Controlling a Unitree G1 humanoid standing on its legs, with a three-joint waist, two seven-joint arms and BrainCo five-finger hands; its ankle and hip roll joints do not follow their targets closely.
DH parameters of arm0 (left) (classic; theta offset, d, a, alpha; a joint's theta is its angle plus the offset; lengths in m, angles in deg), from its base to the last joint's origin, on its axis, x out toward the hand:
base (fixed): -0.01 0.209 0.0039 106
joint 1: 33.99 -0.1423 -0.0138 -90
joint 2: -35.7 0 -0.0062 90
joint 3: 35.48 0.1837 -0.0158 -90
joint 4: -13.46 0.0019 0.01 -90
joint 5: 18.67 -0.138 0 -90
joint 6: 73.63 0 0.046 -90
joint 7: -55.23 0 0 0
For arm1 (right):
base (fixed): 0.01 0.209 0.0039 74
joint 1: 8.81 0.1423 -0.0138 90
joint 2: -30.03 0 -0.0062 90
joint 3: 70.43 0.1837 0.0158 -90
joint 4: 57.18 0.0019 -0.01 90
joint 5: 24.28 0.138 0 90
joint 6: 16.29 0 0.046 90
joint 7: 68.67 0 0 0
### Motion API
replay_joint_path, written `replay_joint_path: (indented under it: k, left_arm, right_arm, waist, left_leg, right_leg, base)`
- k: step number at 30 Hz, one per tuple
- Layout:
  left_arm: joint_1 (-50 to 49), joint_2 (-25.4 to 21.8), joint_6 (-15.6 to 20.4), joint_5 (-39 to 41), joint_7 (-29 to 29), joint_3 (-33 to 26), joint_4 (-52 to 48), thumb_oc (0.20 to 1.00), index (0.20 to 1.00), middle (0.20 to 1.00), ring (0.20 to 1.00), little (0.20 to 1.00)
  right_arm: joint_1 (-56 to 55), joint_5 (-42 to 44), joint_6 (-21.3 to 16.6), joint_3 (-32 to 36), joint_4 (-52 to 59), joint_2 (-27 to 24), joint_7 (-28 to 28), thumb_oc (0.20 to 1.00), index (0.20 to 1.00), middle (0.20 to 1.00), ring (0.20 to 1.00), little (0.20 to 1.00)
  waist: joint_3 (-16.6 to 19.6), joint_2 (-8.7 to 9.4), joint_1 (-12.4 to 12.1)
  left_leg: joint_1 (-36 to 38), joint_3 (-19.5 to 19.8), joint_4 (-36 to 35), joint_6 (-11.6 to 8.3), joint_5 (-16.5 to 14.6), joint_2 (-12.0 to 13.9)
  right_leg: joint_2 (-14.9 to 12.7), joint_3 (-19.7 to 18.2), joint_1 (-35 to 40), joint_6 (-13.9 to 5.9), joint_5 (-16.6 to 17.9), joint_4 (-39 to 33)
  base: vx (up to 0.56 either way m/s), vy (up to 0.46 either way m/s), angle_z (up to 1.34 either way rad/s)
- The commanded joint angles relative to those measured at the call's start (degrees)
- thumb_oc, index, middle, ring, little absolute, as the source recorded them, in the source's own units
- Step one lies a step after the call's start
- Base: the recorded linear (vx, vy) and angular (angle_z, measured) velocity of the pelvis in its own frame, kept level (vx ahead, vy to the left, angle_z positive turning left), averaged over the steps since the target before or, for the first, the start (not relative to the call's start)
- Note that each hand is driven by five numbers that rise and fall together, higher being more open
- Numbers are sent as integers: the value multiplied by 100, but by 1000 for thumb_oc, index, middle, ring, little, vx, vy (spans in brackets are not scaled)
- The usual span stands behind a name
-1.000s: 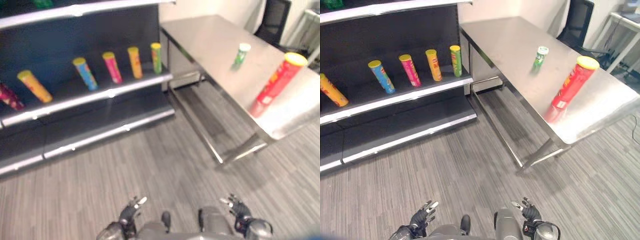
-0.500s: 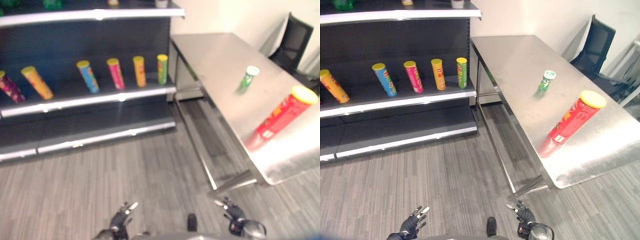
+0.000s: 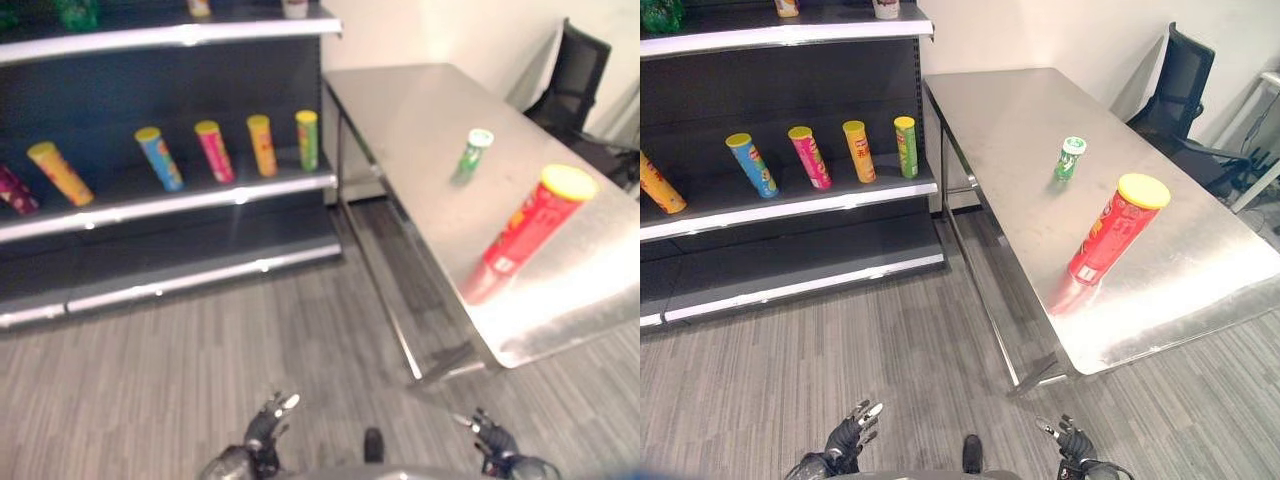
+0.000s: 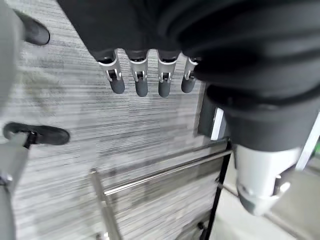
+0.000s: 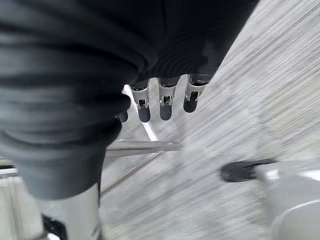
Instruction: Put the goods on the table back onto the shelves and tidy them up.
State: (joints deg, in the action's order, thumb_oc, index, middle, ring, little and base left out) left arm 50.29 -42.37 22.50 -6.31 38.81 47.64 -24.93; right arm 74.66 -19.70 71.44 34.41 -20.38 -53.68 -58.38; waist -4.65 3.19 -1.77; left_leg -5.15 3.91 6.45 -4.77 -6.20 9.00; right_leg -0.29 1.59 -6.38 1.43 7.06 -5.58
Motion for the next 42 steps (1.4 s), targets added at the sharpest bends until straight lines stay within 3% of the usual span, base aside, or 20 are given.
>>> replay_joint_path:
  k: [1, 3, 5, 7, 12, 19, 20, 23, 26, 28, 30, 31, 32, 34, 36, 38, 42]
  left_arm:
    - [2, -34, 114, 7, -29, -13, -293, 1000, 1000, 1000, 1000, 1000]
    - [-14, 34, 147, 56, -38, -100, -330, 1000, 1000, 1000, 1000, 1000]
    - [-102, -38, 199, 85, -42, -194, -229, 1000, 1000, 1000, 1000, 1000]
    - [-124, -55, 194, 116, -40, -252, -230, 1000, 1000, 1000, 1000, 1000]
    - [-216, -182, 147, 186, -72, -478, -92, 1000, 1000, 1000, 1000, 1000]
    - [-323, -160, 105, 111, -125, -498, -195, 1000, 1000, 1000, 1000, 1000]
    - [-331, -130, 94, 67, -78, -502, -243, 1000, 1000, 1000, 1000, 1000]
    - [-288, -98, 104, 5, -30, -480, -150, 1000, 1000, 1000, 1000, 1000]
    - [-176, -77, 169, -74, -1, -374, -10, 1000, 1000, 1000, 1000, 1000]
    - [-138, -72, 167, -52, -12, -382, -21, 1000, 1000, 1000, 1000, 1000]
    - [-118, -74, 179, -51, -15, -409, -2, 1000, 1000, 1000, 1000, 1000]
    - [-167, -63, 187, -23, -38, -457, -50, 1000, 1000, 1000, 1000, 1000]
    - [-167, -63, 187, -23, -38, -457, -50, 1000, 1000, 1000, 1000, 1000]
    - [-259, -32, 204, 19, -59, -554, -84, 1000, 1000, 1000, 1000, 1000]
    - [-258, -26, 205, 18, -59, -558, -84, 1000, 1000, 1000, 1000, 1000]
    - [-369, 71, 252, 17, -48, -668, -56, 1000, 1000, 1000, 1000, 1000]
    - [-483, 157, 264, -2, -52, -717, -72, 1000, 1000, 1000, 1000, 1000]
  right_arm:
    - [-37, 143, -160, 419, 148, -28, -44, 1000, 1000, 1000, 1000, 1000]
    - [-76, 317, -184, 785, 177, -15, -146, 1000, 1000, 1000, 1000, 1000]
    - [-111, 512, -180, 1182, 368, 21, -199, 1000, 1000, 1000, 1000, 1000]
    - [-183, 514, -179, 1250, 486, -33, -218, 1000, 1000, 1000, 1000, 1000]
    - [-342, 947, -130, 2187, 1135, -187, -408, 1000, 1000, 1000, 1000, 1000]
    - [-617, 1184, -254, 3131, 2239, -936, -685, 1000, 1000, 1000, 1000, 1000]
    - [-628, 1215, -196, 2962, 3264, -914, -634, 1000, 1000, 1000, 1000, 1000]
    - [-463, 1373, -101, 2633, 4294, -883, -668, 1000, 1000, 1000, 1000, 1000]
    - [367, 1414, 165, 1251, 6178, -1805, -1108, 1000, 1000, 1000, 1000, 1000]
    - [758, 1359, 279, 792, 6362, -2307, -1218, 1000, 1000, 1000, 1000, 1000]
    - [962, 1470, 312, 663, 6411, -2437, -1264, 1000, 1000, 1000, 1000, 1000]
    - [1284, 1388, 328, 419, 6374, -2784, -1388, 1000, 1000, 1000, 1000, 1000]
    - [1285, 1388, 328, 418, 6373, -2785, -1388, 1000, 1000, 1000, 1000, 1000]
    - [1468, 1367, 382, 306, 6296, -3294, -1426, 1000, 1000, 1000, 1000, 1000]
    - [1475, 1368, 381, 300, 6292, -3299, -1426, 1000, 1000, 1000, 1000, 1000]
    - [1617, 1218, 412, 431, 6299, -3786, -1608, 1000, 1000, 1000, 1000, 1000]
    - [1660, 1242, 374, 607, 6532, -4055, -1753, 1000, 1000, 1000, 1000, 1000]
  waist:
    - [148, -269, 20]
    - [210, -326, 124]
    - [317, -297, 220]
    - [326, -286, 248]
    - [313, -213, 414]
    - [363, -206, 578]
    - [374, -175, 609]
    - [380, -156, 618]
    - [330, -115, 487]
    - [301, -89, 425]
    - [287, -78, 416]
    - [283, -53, 360]
    - [283, -54, 361]
    - [267, -36, 296]
    - [261, -41, 302]
    - [264, -46, 257]
    - [279, -73, 246]
  left_leg:
    - [370, -103, -1141, 246, 949, -34]
    - [458, -315, -1145, 203, 955, 3]
    - [498, -372, -1145, 256, 667, -175]
    - [517, -390, -1145, 269, 628, -221]
    - [635, -528, -1145, 271, 575, -304]
    - [694, -516, -1145, 274, 599, -301]
    - [678, -503, -1145, 264, 628, -294]
    - [694, -484, -1145, 266, 636, -288]
    - [729, -435, -1145, 288, 708, -266]
    - [721, -411, -1145, 298, 716, -264]
    - [721, -409, -1145, 298, 703, -256]
    - [691, -408, -1145, 308, 702, -246]
    - [691, -408, -1145, 308, 702, -246]
    - [683, -397, -1145, 309, 710, -233]
    - [687, -394, -1145, 309, 709, -231]
    - [660, -373, -1145, 326, 699, -228]
    - [633, -349, -1145, 332, 697, -225]
  right_leg:
    - [-488, -370, 303, -163, -323, 58]
    - [-561, -350, 221, -106, -330, 58]
    - [-651, -334, 152, -86, -353, 58]
    - [-660, -347, 133, -89, -344, 58]
    - [-699, -243, 103, -142, -338, 58]
    - [-716, -183, 155, -196, -327, 58]
    - [-731, -169, 143, -207, -285, 58]
    - [-726, -155, 155, -211, -277, 58]
    - [-683, -144, 225, -225, -295, 58]
    - [-664, -143, 277, -240, -302, 58]
    - [-660, -142, 300, -243, -309, 58]
    - [-658, -138, 337, -252, -310, 58]
    - [-658, -138, 337, -252, -310, 58]
    - [-654, -140, 396, -260, -297, 58]
    - [-653, -137, 403, -260, -298, 58]
    - [-652, -132, 455, -268, -290, 58]
    - [-666, -129, 474, -273, -289, 58]
  base:
    - [9, 165, -44]
    - [-1, 173, -52]
    - [15, 177, -48]
    - [-4, 117, -54]
    - [-8, 60, -21]
    - [15, 21, 5]
    - [0, 0, 0]
    - [4, 1, -1]
    - [0, 0, 0]
    - [5, -18, 9]
    - [2, -23, 21]
    - [2, -28, 28]
    - [5, -34, 23]
    - [2, -9, 5]
    - [0, -3, 2]
    - [5, -10, 2]
    - [19, -9, 13]
